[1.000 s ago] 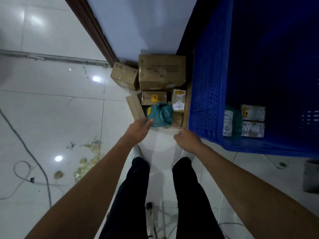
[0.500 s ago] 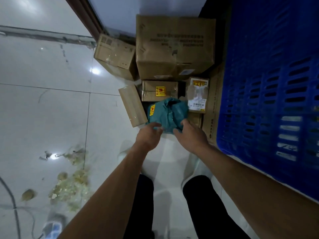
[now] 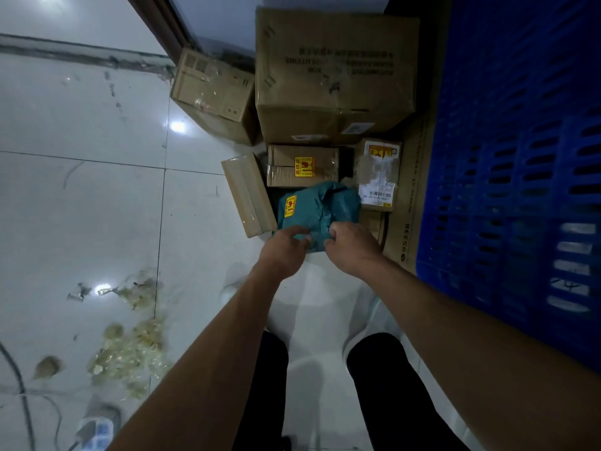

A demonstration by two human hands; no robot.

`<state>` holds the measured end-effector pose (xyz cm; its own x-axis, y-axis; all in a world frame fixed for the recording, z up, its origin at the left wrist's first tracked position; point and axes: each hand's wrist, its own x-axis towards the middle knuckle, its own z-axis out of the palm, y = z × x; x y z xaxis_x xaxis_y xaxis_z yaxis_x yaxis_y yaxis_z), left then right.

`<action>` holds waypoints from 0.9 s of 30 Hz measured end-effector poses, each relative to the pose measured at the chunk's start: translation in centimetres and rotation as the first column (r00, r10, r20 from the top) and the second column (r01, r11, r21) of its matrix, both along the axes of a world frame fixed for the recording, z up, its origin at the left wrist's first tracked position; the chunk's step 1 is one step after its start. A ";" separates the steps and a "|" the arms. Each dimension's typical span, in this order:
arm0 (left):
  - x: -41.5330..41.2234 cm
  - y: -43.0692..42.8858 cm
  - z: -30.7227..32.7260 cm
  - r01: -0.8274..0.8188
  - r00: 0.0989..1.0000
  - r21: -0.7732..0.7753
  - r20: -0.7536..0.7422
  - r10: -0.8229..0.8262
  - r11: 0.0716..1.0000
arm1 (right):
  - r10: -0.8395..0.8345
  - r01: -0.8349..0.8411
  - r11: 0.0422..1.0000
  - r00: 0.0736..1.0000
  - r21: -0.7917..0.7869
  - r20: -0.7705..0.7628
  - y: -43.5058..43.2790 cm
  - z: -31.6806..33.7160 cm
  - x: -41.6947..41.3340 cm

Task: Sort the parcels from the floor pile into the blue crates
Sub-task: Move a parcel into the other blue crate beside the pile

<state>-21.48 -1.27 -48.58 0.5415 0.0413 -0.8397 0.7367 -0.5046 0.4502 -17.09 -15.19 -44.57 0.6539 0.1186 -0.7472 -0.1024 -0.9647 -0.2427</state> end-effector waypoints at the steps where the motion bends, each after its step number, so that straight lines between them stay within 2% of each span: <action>1: 0.0 0.0 0.5 0.012 1.000 0.013 -0.006 -0.012 1.000 | 0.006 -0.006 1.000 1.000 0.000 0.000 0.1 0.7 0.1; 6: -0.1 -0.1 4.2 0.043 0.997 0.067 -0.064 -0.039 0.997 | 0.047 -0.047 0.999 0.999 0.014 -0.024 0.6 5.6 1.1; 12: -0.6 0.7 11.4 -0.009 0.997 0.075 -0.080 0.015 0.997 | 0.073 -0.073 0.997 0.997 0.026 -0.023 0.5 14.4 1.4; 20: -2.6 1.2 22.6 -0.029 0.992 0.083 -0.116 0.039 0.996 | 0.044 -0.055 0.990 0.995 0.131 0.086 -0.5 26.4 0.0; 24: -3.1 1.3 27.8 -0.097 0.989 0.061 -0.104 0.103 0.993 | -0.050 0.020 0.981 0.987 0.191 0.153 -1.6 32.3 0.3; 27: -3.7 1.7 28.0 -0.161 0.985 0.024 -0.052 0.162 0.987 | -0.169 0.127 0.950 0.977 0.285 0.127 -3.1 37.1 0.5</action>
